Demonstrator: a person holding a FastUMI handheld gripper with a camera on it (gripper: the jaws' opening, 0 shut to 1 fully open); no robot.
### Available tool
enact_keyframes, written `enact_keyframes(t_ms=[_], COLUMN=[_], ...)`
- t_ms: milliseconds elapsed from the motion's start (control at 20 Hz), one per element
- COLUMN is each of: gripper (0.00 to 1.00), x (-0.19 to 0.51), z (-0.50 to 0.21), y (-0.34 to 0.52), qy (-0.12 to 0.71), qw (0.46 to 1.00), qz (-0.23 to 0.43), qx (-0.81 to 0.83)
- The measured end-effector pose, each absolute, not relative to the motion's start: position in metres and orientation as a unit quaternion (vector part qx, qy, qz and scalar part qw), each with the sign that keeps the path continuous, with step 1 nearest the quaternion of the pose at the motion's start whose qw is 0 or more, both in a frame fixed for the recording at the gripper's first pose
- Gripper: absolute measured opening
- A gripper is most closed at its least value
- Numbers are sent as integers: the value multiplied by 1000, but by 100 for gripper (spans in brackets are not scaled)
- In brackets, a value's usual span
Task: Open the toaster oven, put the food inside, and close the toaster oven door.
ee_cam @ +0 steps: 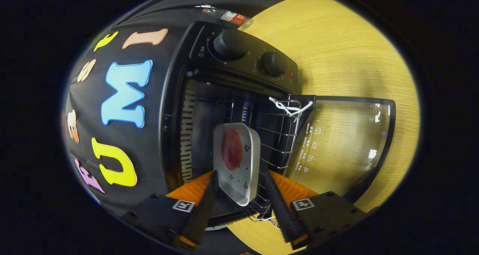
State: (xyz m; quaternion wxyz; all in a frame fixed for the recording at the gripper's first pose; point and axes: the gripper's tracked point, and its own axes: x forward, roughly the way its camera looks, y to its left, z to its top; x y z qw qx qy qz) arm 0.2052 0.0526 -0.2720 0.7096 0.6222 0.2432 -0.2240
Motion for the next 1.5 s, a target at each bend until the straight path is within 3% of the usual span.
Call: enact_keyframes(t_ms=[50,200,750,1250,1500], gripper=[91,97,97,98,98], x=[198,184,108,47,28], z=[-268,-255,-231,-263,-289], y=[52,56,87,104,95], qy=[246,260,345,413,456], qw=[713,726,843,887,879], qz=[-219,-195,-85,-6,-1], qx=[619,606,404,205,136])
